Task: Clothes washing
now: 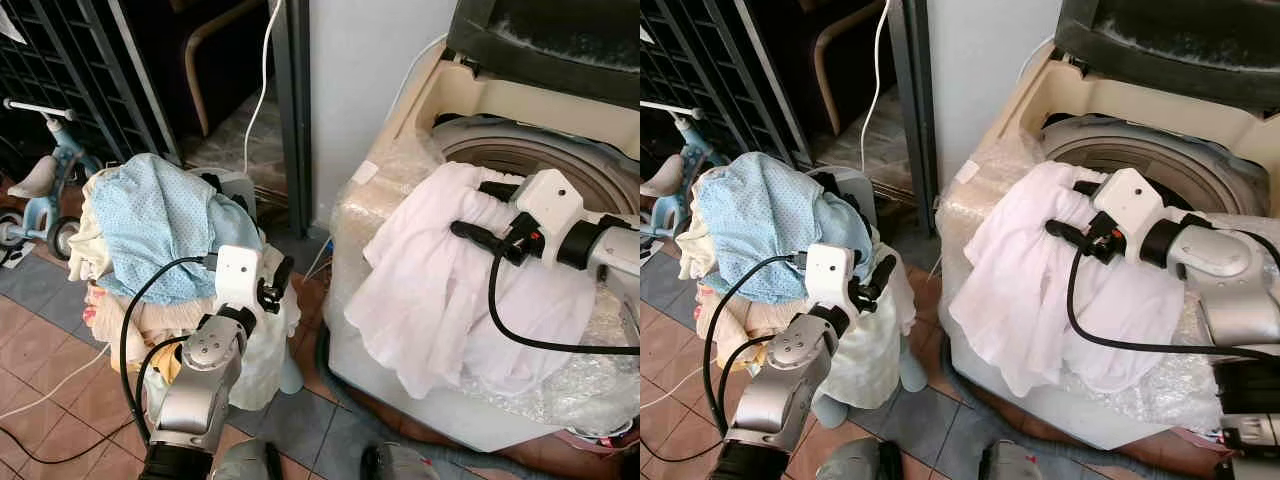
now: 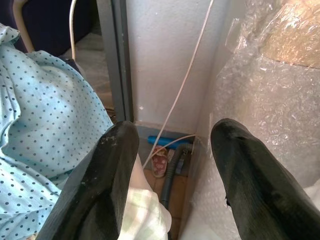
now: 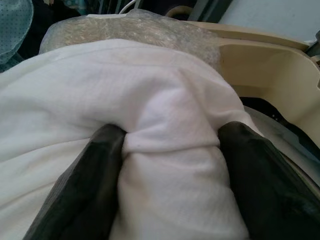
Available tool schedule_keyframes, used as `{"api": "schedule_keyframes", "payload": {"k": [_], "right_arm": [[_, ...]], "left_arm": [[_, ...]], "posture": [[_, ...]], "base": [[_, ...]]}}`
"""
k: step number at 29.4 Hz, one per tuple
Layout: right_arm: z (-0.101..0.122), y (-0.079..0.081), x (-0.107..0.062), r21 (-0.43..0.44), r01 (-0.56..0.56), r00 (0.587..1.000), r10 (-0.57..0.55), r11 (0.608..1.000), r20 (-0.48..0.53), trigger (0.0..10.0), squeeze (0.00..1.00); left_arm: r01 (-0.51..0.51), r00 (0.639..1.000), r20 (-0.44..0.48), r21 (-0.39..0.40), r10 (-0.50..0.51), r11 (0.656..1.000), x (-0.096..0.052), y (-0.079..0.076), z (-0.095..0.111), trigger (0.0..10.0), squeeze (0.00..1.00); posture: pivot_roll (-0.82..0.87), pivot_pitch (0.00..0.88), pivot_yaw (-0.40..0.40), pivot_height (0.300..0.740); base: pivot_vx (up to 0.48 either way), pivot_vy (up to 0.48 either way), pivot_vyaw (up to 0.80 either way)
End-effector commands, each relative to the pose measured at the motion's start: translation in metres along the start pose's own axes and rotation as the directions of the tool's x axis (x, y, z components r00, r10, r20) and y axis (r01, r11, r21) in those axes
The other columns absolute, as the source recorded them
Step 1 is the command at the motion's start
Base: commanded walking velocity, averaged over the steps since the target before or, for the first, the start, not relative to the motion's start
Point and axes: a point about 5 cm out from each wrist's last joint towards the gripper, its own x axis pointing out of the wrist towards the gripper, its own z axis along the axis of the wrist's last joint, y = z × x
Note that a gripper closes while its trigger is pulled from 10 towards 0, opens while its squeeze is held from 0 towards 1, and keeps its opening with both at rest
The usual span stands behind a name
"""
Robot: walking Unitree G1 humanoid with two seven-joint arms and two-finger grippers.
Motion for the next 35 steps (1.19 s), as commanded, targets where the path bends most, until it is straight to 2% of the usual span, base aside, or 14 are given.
{"api": "schedule_keyframes", "payload": {"k": [1,4,8,12,17,18,19,20,21,24,26,27,32,35], "right_arm": [[-0.008,-0.019,-0.006,0.060,0.144,0.989,-0.142,0.988,-0.043,0.0,0.00],[-0.006,-0.043,-0.003,0.135,0.309,0.951,-0.304,0.941,-0.057,0.0,0.00],[-0.004,-0.066,-0.003,0.147,0.455,0.890,-0.444,0.878,-0.106,0.0,0.00],[0.030,-0.097,-0.008,0.213,0.640,0.752,-0.659,0.738,0.022,0.0,0.00],[0.058,-0.110,-0.009,0.230,0.682,0.682,-0.717,0.694,0.144,0.0,0.00],[0.061,-0.109,-0.008,0.218,0.664,0.697,-0.698,0.715,0.164,0.0,0.00],[0.065,-0.106,-0.004,0.203,0.613,0.739,-0.645,0.763,0.192,1.9,0.00],[0.067,-0.100,-0.002,0.210,0.531,0.791,-0.569,0.821,0.225,10.0,0.00],[0.069,-0.093,-0.001,0.208,0.427,0.841,-0.471,0.880,0.266,10.0,0.00],[0.063,-0.082,-0.010,0.146,0.278,0.913,-0.309,0.949,0.266,10.0,0.00],[0.062,-0.077,-0.015,0.124,0.218,0.932,-0.244,0.968,0.269,10.0,0.00],[0.059,-0.066,-0.022,0.101,0.105,0.955,-0.129,0.989,0.267,10.0,0.00],[0.041,-0.038,-0.040,-0.009,-0.123,0.978,0.123,0.992,0.167,10.0,0.00],[0.030,-0.022,-0.051,-0.004,-0.239,0.966,0.238,0.971,0.100,10.0,0.00]], "left_arm": [[-0.007,1.000,0.007,0.012,0.007,1.000,0.000,0.002,0.003,10.0,0.00],[-0.010,1.000,0.006,0.014,0.010,1.000,0.000,0.003,0.003,10.0,0.00],[-0.007,1.000,0.005,0.017,0.007,1.000,0.001,0.002,0.003,10.0,0.00],[-0.008,1.000,0.008,0.022,0.008,1.000,0.001,0.002,0.004,10.0,0.00],[-0.018,1.000,0.006,0.022,0.018,1.000,0.001,0.002,0.004,10.0,0.00],[-0.022,1.000,0.005,0.022,0.022,1.000,0.001,0.002,0.004,10.0,0.00],[-0.029,1.000,0.004,0.021,0.029,0.999,0.001,0.002,0.003,10.0,0.00],[-0.033,0.999,0.002,0.019,0.033,0.999,0.000,0.003,0.003,10.0,0.00],[-0.037,0.999,-0.001,0.016,0.037,0.999,0.000,0.003,0.003,10.0,0.00],[-0.041,0.999,-0.008,0.012,0.041,0.999,-0.001,0.004,0.001,10.0,0.00],[-0.038,0.999,-0.013,0.009,0.038,0.999,-0.001,0.004,0.000,10.0,0.00],[-0.032,0.999,-0.016,0.007,0.032,0.999,-0.001,0.003,0.000,10.0,0.00],[-0.014,1.000,-0.019,0.009,0.014,1.000,0.002,0.001,-0.001,10.0,0.00],[-0.009,1.000,-0.021,0.010,0.009,1.000,0.003,0.000,-0.001,10.0,0.00]], "posture": [[-0.09,0.077,0.041,0.740],[-0.09,0.077,0.042,0.740],[-0.09,0.076,0.044,0.740],[-0.08,0.076,0.042,0.740],[-0.08,0.075,0.037,0.740],[-0.08,0.076,0.035,0.740],[-0.07,0.077,0.032,0.740],[-0.07,0.077,0.032,0.740],[-0.07,0.078,0.031,0.740],[-0.08,0.080,0.032,0.740],[-0.08,0.080,0.032,0.740],[-0.10,0.081,0.036,0.740],[-0.12,0.082,0.040,0.740],[-0.12,0.082,0.042,0.740]], "base": [[0.000,0.000,0.00],[0.000,0.000,0.00],[0.000,0.000,0.00],[0.000,0.000,0.00],[0.000,0.000,0.00],[0.000,0.000,0.00],[0.000,0.000,0.00],[0.000,0.000,0.00],[0.000,0.000,0.00],[0.000,0.000,0.00],[0.000,0.000,0.00],[0.000,0.000,0.00],[0.000,0.000,0.00],[0.000,0.000,0.00]]}}
